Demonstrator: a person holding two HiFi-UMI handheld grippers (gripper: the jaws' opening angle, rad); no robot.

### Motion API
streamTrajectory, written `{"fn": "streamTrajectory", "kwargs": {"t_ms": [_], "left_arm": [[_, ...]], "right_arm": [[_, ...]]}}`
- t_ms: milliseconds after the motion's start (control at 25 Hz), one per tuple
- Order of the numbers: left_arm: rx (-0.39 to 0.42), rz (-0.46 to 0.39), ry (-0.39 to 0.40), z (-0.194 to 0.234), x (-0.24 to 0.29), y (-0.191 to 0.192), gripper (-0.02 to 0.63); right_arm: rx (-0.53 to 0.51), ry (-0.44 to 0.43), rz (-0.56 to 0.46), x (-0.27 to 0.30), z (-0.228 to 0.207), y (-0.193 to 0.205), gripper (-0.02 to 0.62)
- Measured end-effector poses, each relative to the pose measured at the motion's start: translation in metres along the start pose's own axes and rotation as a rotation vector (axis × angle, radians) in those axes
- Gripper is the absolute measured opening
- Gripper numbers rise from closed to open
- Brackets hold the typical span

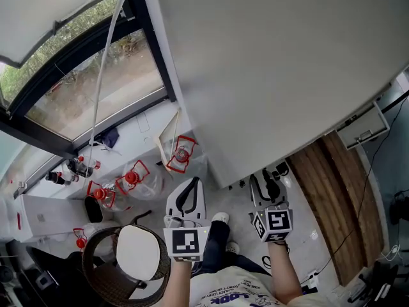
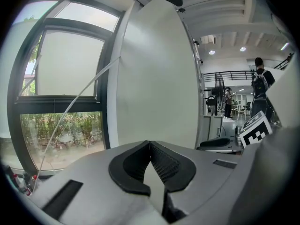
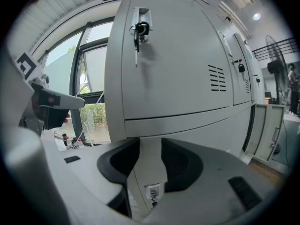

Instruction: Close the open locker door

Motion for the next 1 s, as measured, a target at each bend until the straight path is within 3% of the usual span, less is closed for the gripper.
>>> {"fn": "streamTrajectory", "kwargs": {"t_ms": [520, 1000], "left_arm": [[0.007, -0.021, 0.003, -0.008, -0.01, -0.007, 0.005], [0.039, -0.111, 0.065, -0.079, -0.046, -0.042, 0.005]], "right_arm": [[0.012, 0.023, -0.026, -0.017, -0.003, -0.002, 0.146], [0.016, 0.12, -0.171, -0.124, -0.037, -0.031, 0.146]]}}
Point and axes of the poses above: the fingertips, and each gripper's own axes: x forward along the fingers, z to its left, y out of its underside, the point moved 9 cm from there along -x, backward along the fingers, and after that the axes turned 11 degrees about x, right-handed, at the moved point
